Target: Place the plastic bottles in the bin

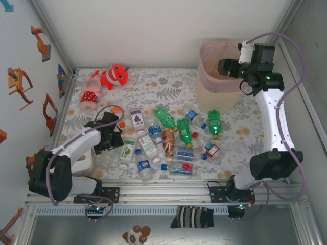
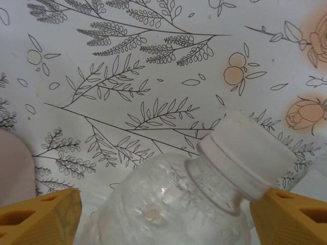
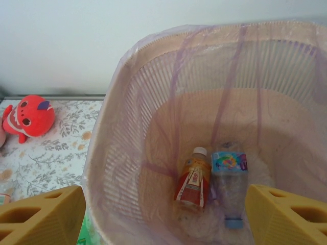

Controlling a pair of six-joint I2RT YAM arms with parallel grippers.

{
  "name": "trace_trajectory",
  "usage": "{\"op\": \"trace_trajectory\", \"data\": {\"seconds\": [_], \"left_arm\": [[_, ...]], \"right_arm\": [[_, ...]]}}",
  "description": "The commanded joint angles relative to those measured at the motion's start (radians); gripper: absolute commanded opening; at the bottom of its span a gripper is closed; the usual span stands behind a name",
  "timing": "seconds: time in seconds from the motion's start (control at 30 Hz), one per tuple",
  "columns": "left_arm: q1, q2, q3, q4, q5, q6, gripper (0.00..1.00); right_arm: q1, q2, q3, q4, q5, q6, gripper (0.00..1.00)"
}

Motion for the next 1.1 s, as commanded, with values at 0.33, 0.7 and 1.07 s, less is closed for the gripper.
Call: {"op": "trace_trajectory", "data": {"seconds": [0.33, 0.7, 1.07], "left_arm": [[-0.002, 0.071, 0.021, 0.054, 0.011, 0.006, 0.71], [0.027, 0.049, 0.027, 0.052, 0.017, 0.004, 0.59], [0.047, -0.106, 0.085, -0.025, 0.023, 0.049, 0.57]], "right_arm": [[-0.003, -0.109, -0.133, 0.046, -0.032, 0.052, 0.81], [-0.001, -0.172, -0.177, 0.021, -0.026, 0.054, 0.8], [0.042, -0.227, -0.218, 0.016, -0.04, 0.058, 0.8]]}}
